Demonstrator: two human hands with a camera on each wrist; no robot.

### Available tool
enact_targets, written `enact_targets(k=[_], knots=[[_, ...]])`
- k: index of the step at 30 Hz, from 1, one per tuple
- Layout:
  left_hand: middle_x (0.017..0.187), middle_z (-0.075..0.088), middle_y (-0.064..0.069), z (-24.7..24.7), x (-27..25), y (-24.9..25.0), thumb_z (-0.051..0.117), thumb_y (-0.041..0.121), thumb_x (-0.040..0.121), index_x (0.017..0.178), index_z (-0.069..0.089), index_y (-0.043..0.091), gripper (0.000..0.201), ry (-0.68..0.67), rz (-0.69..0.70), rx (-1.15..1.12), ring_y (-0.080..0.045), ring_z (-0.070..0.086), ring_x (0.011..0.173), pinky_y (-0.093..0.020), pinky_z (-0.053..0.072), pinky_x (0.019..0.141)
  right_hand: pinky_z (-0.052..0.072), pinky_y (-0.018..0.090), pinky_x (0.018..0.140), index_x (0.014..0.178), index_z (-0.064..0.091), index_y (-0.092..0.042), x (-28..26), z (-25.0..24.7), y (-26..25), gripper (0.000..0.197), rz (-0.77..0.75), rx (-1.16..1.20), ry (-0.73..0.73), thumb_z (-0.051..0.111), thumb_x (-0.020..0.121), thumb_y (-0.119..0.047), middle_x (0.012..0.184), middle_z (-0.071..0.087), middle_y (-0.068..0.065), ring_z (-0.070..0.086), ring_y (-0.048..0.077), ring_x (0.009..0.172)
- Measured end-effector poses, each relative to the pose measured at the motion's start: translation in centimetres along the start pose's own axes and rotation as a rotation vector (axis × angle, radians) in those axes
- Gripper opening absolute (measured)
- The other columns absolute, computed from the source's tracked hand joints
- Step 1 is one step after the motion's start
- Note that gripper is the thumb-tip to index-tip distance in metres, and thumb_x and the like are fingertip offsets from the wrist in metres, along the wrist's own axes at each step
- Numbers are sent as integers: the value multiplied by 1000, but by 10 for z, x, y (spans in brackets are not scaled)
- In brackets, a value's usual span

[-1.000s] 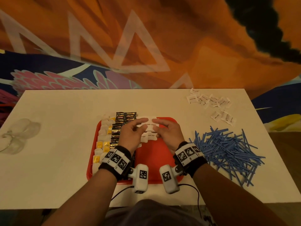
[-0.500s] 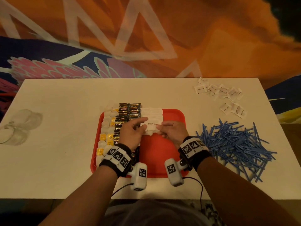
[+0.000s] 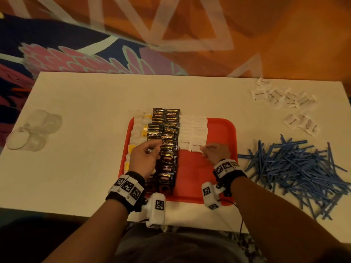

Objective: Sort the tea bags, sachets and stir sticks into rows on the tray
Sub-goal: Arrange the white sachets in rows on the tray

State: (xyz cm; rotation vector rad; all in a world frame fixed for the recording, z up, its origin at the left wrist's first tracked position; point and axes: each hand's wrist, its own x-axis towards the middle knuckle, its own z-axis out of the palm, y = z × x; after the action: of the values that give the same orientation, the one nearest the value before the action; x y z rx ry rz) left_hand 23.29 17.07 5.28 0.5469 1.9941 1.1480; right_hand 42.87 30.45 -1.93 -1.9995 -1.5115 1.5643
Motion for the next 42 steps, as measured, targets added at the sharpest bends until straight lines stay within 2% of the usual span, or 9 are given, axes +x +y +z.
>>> enact_targets(k=[4,10,12,14,17,24,33,38,42], knots=[[109,73,11,-7,4,-6,61,5,95,108,75,22,26,22,-23,-30,-13,70,92,-32,59,83,49,25,90,100,71,-23,8,10,-1,20,1,-169,76,73,85,-35,99,69,-8,62,10,92],[112,72,9,-11,4,-8,61,5,95,110,75,22,26,23,-31,-47,-10,70,89,-30,57,81,27,16,53,94,60,-18,5,12,1,22,-44,-313,150,72,86,-34,82,54,-10,47,4,69],[112,72,9,-11,4,-8,61,6,95,111,74,22,26,24,-38,-44,-10,70,88,-28,57,81,37,19,58,92,55,-19,6,13,3,22,-143,-314,151,74,84,-28,85,55,-6,54,10,77],[111,72,9,-11,3,-8,61,6,95,111,74,22,25,22,-38,-46,-10,70,88,-27,56,80,45,26,76,93,56,-20,5,17,4,20,-312,-379,97,73,83,-19,96,56,-2,55,16,92],[109,72,11,-12,0,-7,61,7,96,108,74,24,25,25,-42,-45,-10,69,84,-26,56,75,39,25,83,98,59,-20,4,25,4,20,-454,-500,8,68,83,-9,99,49,-3,50,18,102],[106,72,13,-20,-3,-10,63,7,95,100,74,30,26,32,-19,-52,-2,69,79,-28,57,79,35,23,85,104,54,-24,12,29,-3,27,-415,-514,1,70,85,-14,102,45,-6,48,19,108],[101,72,0,-13,-4,-7,58,9,98,98,74,22,20,22,-84,-169,-11,63,70,-37,57,75,38,29,93,119,53,-32,5,21,-10,41,-368,-534,-25,71,84,-20,121,43,1,42,23,120],[94,68,-3,6,-1,9,50,6,102,104,69,15,22,-39,-91,-304,-5,58,64,-26,54,66,46,31,92,118,54,-30,-18,5,-27,44,-354,-278,-39,76,80,-20,117,48,0,50,17,110],[90,66,-1,29,-1,29,46,5,103,107,66,14,22,-81,-63,-329,-5,57,65,-19,48,55,45,19,64,92,63,-25,-49,-10,-49,12,-351,-134,-143,73,85,-28,90,65,-7,61,10,85]])
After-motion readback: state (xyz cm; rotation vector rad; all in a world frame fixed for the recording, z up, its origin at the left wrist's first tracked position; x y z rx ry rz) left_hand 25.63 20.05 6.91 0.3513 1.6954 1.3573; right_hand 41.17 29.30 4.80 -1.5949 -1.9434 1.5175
